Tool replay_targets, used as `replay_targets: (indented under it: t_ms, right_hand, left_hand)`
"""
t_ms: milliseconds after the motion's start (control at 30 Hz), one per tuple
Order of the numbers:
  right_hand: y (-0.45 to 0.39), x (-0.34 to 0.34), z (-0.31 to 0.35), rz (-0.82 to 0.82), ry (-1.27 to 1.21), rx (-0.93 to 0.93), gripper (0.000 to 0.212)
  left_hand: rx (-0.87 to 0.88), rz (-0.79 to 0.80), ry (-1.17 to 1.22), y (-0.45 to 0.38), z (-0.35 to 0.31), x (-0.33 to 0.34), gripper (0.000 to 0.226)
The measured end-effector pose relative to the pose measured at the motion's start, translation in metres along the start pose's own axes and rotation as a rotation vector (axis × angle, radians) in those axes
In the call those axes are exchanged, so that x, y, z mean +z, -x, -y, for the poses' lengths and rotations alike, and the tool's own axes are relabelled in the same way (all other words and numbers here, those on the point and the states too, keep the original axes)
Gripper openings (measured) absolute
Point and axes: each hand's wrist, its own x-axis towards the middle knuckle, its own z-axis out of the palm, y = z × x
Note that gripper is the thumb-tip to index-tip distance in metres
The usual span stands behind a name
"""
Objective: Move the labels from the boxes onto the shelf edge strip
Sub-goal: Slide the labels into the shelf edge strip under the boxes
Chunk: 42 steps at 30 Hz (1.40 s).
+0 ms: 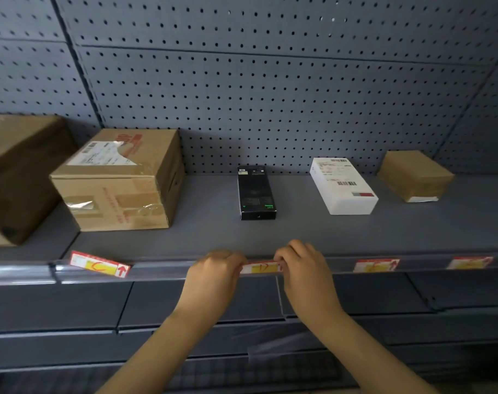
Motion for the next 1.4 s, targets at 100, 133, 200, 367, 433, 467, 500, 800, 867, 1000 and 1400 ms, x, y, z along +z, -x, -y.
replay_targets:
  t_ms: [100,133,200,367,433,467,500,800,867,1000,1400]
  right_hand:
    - [-0.002,0.0,-0.003,-0.023,0.0,-0.027,0.022]
    - [-0.002,0.0,-0.003,-0.026,0.0,-0.044,0.022]
    - [-0.002,-0.001,-0.004,-0.019,-0.005,-0.059,0.02]
    - [0.0,0.001,-0.007,-0.004,-0.037,-0.052,0.019]
    - [-0.001,-0.001,-0.008,0.001,-0.042,-0.057,0.019]
    - [-0.001,-0.002,-0.008,0.002,-0.04,-0.066,0.019]
    - [-0.002,-0.003,-0.009,0.001,-0.037,-0.073,0.019]
    - [0.007,0.001,-0.001,0.046,0.131,-0.133,0.038]
    - [0.014,0.003,0.004,0.037,0.12,-0.157,0.04]
    - [0.026,0.015,0.009,0.065,0.046,-0.196,0.033]
    - [0.018,0.054,0.066,0.139,-0.158,-0.207,0.033]
  left_hand:
    - [0.005,0.008,-0.019,-0.002,-0.001,0.004,0.024]
    - [-0.003,0.002,-0.02,-0.002,-0.002,0.005,0.023]
    - [-0.023,-0.011,-0.034,-0.001,-0.005,0.006,0.024]
    - [-0.019,-0.03,-0.082,0.005,-0.008,0.012,0.036]
    - [-0.006,-0.037,-0.088,0.006,-0.008,0.013,0.04]
    - [0.001,-0.041,-0.094,0.006,-0.008,0.014,0.042]
    - [0.005,-0.045,-0.101,0.006,-0.008,0.014,0.043]
    - [-0.027,0.034,-0.123,0.012,-0.006,0.016,0.053]
    - [-0.015,0.057,-0.115,0.014,-0.007,0.015,0.055]
    - [0.018,0.119,-0.026,0.02,-0.004,0.013,0.057]
    - [-0.136,0.142,-0.013,0.065,0.044,-0.019,0.03]
